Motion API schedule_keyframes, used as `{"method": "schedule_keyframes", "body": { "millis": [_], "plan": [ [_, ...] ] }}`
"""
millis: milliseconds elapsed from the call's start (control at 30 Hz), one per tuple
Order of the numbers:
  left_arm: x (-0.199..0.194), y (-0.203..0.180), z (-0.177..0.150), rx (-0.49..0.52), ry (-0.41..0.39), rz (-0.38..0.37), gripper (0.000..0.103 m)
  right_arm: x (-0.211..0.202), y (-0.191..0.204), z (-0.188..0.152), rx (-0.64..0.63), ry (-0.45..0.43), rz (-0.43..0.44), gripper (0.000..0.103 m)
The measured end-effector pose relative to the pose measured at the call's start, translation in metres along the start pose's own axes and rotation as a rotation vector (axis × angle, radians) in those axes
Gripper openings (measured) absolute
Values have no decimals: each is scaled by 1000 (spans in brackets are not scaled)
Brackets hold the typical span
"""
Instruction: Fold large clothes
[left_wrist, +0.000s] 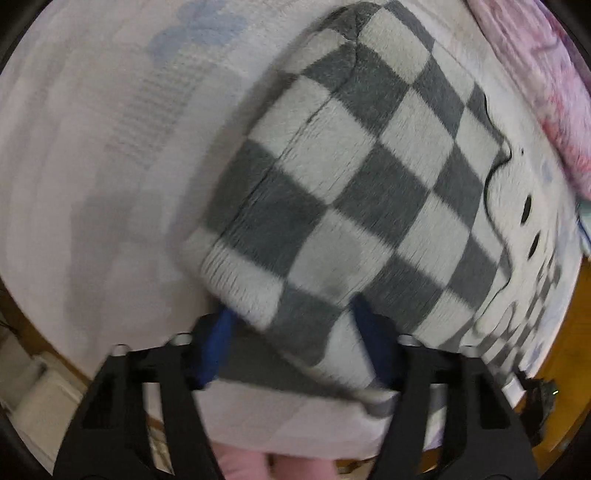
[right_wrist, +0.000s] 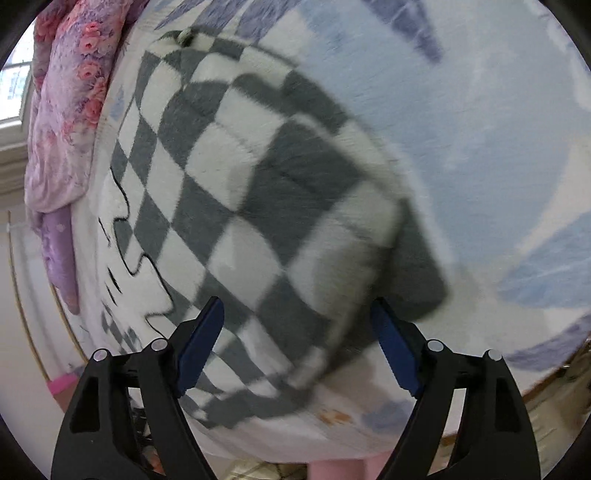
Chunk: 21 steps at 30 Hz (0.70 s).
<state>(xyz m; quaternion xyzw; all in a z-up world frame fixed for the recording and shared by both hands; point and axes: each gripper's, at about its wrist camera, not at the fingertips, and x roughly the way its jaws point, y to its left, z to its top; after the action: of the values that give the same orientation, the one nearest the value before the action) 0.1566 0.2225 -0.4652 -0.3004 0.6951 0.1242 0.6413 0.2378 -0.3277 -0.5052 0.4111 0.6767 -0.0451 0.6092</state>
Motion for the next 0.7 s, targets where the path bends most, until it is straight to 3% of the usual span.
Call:
{"method": "schedule_keyframes", "body": {
  "millis": [33,67,100,133,167,267,367,500,533,567,633,700],
  "plan": [
    [4,1,3,-9,-21,-3,38,7,3,2,-8,-5,-19,66],
    [8,2,4,-21,-20,9,25,16,7,4,-23,-9,-75,45],
    [13,7,6,-48,-1,31,14,19,8,4,-29,-16,-90,38],
    [12,11,7,-70,0,12,13,17,11,2,-36,-31,-94,23],
    [8,13,5,-73,-5,11,13,12,19,-1,-69,-41,-113,16],
    [-9,16,-9,-23,0,51,11,-9,36,-13,-171,-82,-198,15],
    [-26,19,-24,-22,0,50,11,-25,33,-16,-174,-63,-201,14],
    [-11,26,-33,-6,26,92,11,-19,22,-9,-213,-37,-262,16],
    [2,28,-27,31,22,133,14,-7,16,-4,-208,-18,-307,24],
    [13,27,-24,69,39,168,15,5,10,-1,-196,14,-342,49],
    [12,21,-22,112,50,199,15,12,7,2,-168,83,-341,56],
    [-1,4,-23,190,30,230,18,-7,20,-2,-252,95,-337,59]
  ]
}}
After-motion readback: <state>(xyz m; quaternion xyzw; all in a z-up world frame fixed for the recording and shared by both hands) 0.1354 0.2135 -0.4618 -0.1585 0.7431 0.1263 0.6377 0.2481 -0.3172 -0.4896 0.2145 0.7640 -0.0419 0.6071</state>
